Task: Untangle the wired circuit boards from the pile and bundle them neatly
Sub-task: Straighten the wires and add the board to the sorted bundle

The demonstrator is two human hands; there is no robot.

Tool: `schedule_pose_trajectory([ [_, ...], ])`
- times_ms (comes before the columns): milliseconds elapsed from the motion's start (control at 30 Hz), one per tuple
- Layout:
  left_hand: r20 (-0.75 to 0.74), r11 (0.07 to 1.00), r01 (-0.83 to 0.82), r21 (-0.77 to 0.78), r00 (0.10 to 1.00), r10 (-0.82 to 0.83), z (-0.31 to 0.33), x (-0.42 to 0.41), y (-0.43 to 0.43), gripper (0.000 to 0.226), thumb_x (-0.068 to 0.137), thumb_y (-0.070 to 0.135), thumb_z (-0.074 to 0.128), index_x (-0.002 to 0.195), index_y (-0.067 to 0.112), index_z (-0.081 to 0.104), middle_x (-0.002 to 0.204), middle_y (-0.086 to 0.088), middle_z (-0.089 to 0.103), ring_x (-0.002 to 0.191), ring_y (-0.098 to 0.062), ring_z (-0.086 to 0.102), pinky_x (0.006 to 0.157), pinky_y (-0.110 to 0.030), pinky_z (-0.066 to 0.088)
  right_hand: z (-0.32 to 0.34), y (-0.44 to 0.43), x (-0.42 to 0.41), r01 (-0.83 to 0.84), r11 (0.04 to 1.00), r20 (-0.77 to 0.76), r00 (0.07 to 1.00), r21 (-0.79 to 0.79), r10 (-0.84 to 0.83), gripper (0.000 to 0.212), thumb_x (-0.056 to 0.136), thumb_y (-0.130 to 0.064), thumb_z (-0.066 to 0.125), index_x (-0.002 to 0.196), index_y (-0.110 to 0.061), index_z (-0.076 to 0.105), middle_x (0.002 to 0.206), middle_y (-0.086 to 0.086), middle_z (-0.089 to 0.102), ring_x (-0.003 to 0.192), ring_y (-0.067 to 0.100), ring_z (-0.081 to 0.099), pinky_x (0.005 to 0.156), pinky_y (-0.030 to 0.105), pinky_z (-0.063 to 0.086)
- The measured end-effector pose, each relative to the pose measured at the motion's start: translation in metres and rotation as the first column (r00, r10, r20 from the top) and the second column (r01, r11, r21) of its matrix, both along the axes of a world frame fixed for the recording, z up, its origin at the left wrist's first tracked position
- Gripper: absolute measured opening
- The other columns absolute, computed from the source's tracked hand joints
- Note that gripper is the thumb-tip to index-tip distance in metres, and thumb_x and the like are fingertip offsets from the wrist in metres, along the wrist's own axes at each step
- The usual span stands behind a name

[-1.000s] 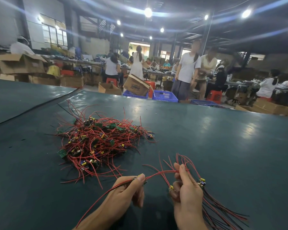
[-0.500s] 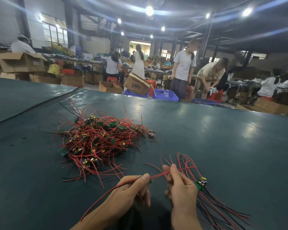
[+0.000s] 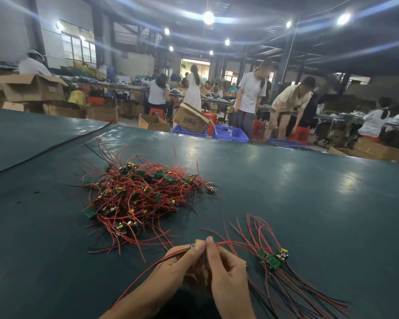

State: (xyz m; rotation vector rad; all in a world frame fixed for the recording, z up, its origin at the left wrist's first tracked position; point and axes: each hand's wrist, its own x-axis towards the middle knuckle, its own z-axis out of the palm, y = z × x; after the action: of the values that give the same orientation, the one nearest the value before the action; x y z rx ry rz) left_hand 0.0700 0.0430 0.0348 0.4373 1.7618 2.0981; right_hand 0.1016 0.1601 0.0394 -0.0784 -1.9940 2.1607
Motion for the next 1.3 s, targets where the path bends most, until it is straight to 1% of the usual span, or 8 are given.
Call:
schedule_pose_trajectory([
  [200,-0.295,0.983,0.009,-0.181,0.953,-0.063,0.002,0.001,-0.002,0.023,0.085,0.048,0.063,0.094,0.027,0.070,0.067,0.004,0.065,0.065,-0.008,0.060,0.063,-0.020,0.046,-0.003,0.011,-0.005,0.235,0.965,-0.031,0.972,0.114,-0.233,0.033,0.096,-0.028,0.053,0.072,-0.021,0.075,0.069,0.010,0.070,0.065,0.016,0.066,0.065,0.033,0.053],
  [400,-0.447,0.908,-0.091,-0.409,0.888,-0.112,-0.007,-0.002,-0.005,0.012,0.088,0.034,0.062,0.086,0.022,0.065,0.071,-0.001,0.070,0.065,-0.016,0.063,0.065,-0.030,0.050,0.014,0.037,-0.012,0.401,0.802,0.154,0.915,-0.443,-0.372,0.036,0.102,-0.032,0.043,0.084,-0.006,0.062,0.055,0.004,0.067,0.047,0.018,0.066,0.038,0.025,0.050],
  [533,-0.599,0.840,-0.248,-0.483,0.793,-0.111,-0.011,-0.007,-0.011,0.014,0.088,0.038,0.060,0.085,0.025,0.065,0.073,0.008,0.067,0.064,-0.003,0.059,0.061,-0.022,0.047,0.021,0.051,-0.012,0.435,0.761,0.200,0.900,-0.480,-0.388,0.043,0.096,-0.045,0.049,0.080,-0.009,0.067,0.045,-0.002,0.050,0.031,0.011,0.045,0.034,0.026,0.044],
  [700,-0.880,0.646,-0.633,-0.427,0.455,-0.136,-0.016,-0.022,-0.027,0.017,0.086,0.040,0.054,0.084,0.028,0.066,0.090,0.018,0.062,0.084,-0.003,0.057,0.074,-0.026,0.048,0.021,0.059,-0.011,0.383,0.858,0.145,0.924,-0.343,-0.354,0.042,0.088,-0.049,0.057,0.082,-0.009,0.071,0.051,0.000,0.049,0.029,0.010,0.032,0.033,0.020,0.035],
  [833,-0.809,0.405,-0.713,-0.572,0.572,-0.136,-0.027,-0.037,-0.042,0.029,0.088,0.039,0.057,0.116,0.031,0.065,0.135,0.010,0.052,0.125,-0.015,0.047,0.100,-0.035,0.039,0.011,0.066,-0.013,0.368,0.930,0.093,0.925,0.006,-0.367,0.029,0.079,-0.032,0.077,0.099,-0.013,0.071,0.052,-0.012,0.052,0.038,0.006,0.039,0.044,0.022,0.037],
  [967,-0.778,0.337,-0.709,-0.619,0.611,-0.145,-0.033,-0.043,-0.049,0.034,0.095,0.039,0.048,0.126,0.033,0.059,0.131,0.013,0.055,0.119,-0.013,0.050,0.097,-0.029,0.037,0.000,0.071,-0.009,0.399,0.693,-0.088,0.894,0.600,-0.439,0.055,0.083,-0.028,0.073,0.134,-0.021,0.056,0.090,-0.011,0.067,0.078,0.001,0.062,0.071,0.022,0.046],
  [1133,-0.804,0.412,-0.705,-0.577,0.580,-0.134,-0.029,-0.044,-0.049,0.020,0.096,0.033,0.051,0.107,0.031,0.067,0.111,0.016,0.060,0.099,-0.008,0.053,0.085,-0.022,0.036,0.000,0.070,-0.006,0.337,0.400,-0.117,0.868,0.852,-0.482,0.058,0.092,-0.036,0.058,0.145,-0.040,0.036,0.115,-0.016,0.057,0.099,0.011,0.052,0.067,0.029,0.042],
  [1300,-0.826,0.473,-0.705,-0.528,0.555,-0.095,-0.021,-0.040,-0.047,0.012,0.093,0.024,0.059,0.099,0.027,0.069,0.101,0.015,0.062,0.091,-0.005,0.060,0.083,-0.025,0.041,-0.002,0.071,-0.006,0.307,0.270,-0.160,0.876,0.913,-0.454,0.053,0.094,-0.040,0.052,0.145,-0.039,0.036,0.130,-0.022,0.048,0.115,0.009,0.045,0.066,0.024,0.042],
])
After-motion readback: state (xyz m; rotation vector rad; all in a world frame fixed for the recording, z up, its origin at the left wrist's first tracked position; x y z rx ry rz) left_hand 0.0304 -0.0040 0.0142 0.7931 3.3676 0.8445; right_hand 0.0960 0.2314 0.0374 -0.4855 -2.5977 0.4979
